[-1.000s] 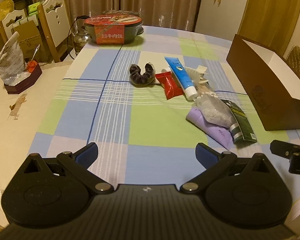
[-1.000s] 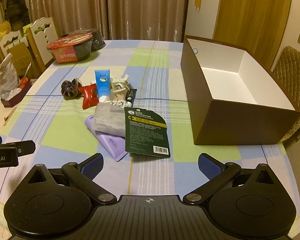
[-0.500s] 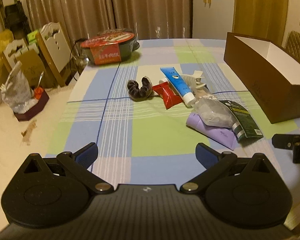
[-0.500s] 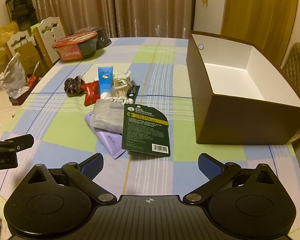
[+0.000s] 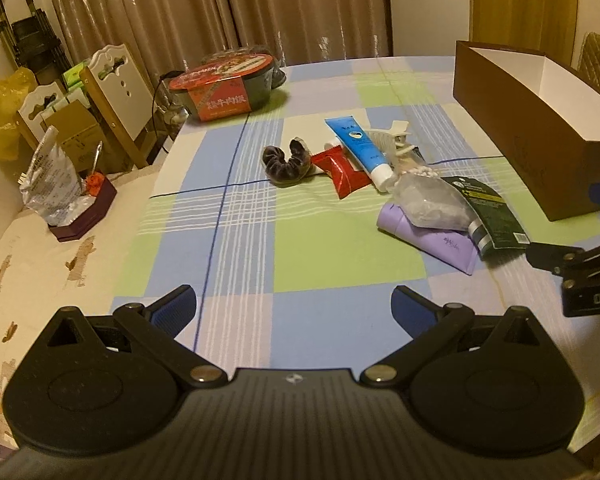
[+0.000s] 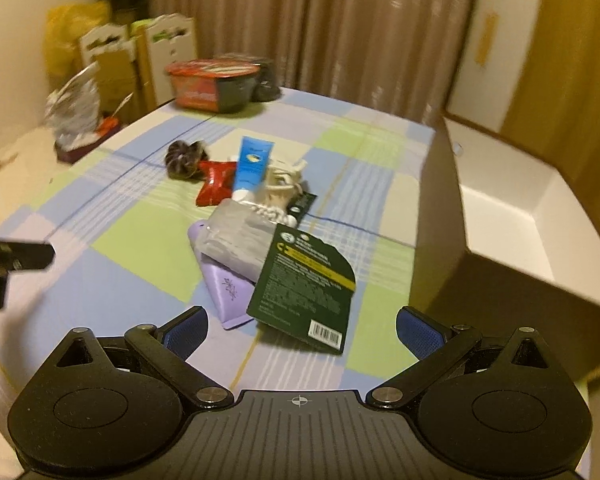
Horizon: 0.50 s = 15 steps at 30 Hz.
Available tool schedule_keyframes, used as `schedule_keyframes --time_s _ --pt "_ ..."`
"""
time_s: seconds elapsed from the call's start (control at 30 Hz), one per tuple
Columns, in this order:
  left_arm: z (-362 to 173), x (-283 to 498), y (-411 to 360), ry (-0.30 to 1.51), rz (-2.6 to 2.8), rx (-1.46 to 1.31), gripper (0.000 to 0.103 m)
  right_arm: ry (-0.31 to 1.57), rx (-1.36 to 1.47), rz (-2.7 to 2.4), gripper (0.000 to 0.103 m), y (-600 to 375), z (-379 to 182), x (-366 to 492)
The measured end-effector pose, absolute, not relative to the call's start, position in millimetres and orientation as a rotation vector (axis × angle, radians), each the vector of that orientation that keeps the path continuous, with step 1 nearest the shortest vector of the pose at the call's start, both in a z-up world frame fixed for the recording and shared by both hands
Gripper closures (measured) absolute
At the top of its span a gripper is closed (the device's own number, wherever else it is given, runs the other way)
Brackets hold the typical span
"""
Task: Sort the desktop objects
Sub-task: 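Reach the right tool to the green blister pack and close on it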
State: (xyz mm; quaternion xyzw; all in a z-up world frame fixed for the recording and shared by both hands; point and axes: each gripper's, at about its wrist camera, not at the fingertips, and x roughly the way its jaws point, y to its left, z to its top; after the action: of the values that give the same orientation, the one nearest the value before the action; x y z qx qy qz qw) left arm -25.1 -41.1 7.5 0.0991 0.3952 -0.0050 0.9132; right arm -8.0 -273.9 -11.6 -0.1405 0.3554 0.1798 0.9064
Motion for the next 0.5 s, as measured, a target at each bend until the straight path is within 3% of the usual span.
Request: schedule_keyframes --time_s 0.5 --pt "-19.8 41.5 -28.5 0.779 -0.259 0.297 0.001 0.748 -0.544 0.341 0.001 -230.8 -39.9 15.2"
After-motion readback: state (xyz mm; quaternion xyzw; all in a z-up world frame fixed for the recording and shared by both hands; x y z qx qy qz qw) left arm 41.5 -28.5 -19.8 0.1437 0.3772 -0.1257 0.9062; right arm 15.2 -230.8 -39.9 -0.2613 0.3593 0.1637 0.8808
